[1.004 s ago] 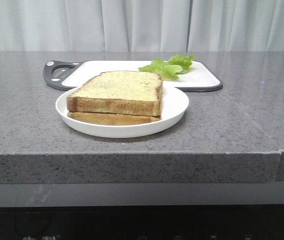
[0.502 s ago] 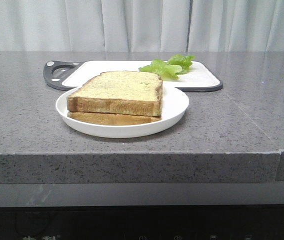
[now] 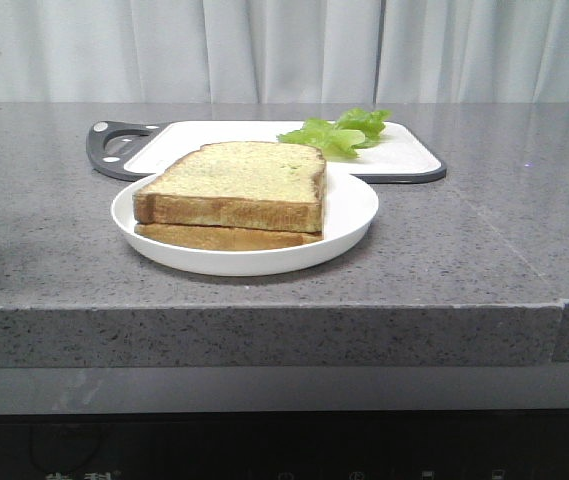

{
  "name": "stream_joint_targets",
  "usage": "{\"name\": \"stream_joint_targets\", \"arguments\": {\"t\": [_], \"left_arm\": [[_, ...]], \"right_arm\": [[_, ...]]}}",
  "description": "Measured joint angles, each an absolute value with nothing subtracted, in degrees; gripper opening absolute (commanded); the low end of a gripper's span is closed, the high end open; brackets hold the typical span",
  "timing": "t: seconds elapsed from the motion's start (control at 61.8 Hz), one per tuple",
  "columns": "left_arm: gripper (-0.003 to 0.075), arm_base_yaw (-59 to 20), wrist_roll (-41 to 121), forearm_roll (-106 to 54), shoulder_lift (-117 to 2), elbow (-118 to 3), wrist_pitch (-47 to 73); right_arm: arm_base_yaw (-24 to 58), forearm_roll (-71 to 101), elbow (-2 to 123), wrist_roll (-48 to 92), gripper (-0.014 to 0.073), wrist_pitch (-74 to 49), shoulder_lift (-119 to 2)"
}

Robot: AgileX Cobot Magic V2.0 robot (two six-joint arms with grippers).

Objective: Left arm grabs bread, right arm adds lettuce
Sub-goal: 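Reach the left gripper down and grasp the top bread slice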

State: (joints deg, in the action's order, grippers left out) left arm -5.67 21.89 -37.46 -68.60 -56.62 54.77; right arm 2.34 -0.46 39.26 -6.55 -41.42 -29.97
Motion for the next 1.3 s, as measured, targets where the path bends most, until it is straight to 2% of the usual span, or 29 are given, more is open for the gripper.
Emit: {"name": "stream_joint_targets", "arguments": {"t": [0.405, 0.745, 1.053, 1.15, 1.296], "left_arm": [[0.0386, -18.1, 22.6, -39.0, -85.3, -68.6, 54.8], [0.0386, -19.3, 22.6, -40.4, -94.9, -73.6, 54.8], [0.0384, -19.3, 22.6, -40.6, -97.5, -74.0, 55.0], [0.0339, -19.3, 22.6, -40.6, -97.6, -74.0, 55.1], [0.0190, -19.3, 22.6, -40.6, -97.6, -74.0, 55.8]], "right_arm": [[2.3, -0.5, 39.3, -6.6, 0.0466, -41.4, -30.0], [2.3, -0.5, 39.3, -6.6, 0.0466, -41.4, -30.0], [2.3, -0.5, 39.3, -6.6, 0.0466, -41.4, -30.0], [2.3, -0.5, 39.3, -6.6, 0.0466, -41.4, -30.0], [2.3, -0.5, 39.3, -6.6, 0.0466, -41.4, -30.0]]}}
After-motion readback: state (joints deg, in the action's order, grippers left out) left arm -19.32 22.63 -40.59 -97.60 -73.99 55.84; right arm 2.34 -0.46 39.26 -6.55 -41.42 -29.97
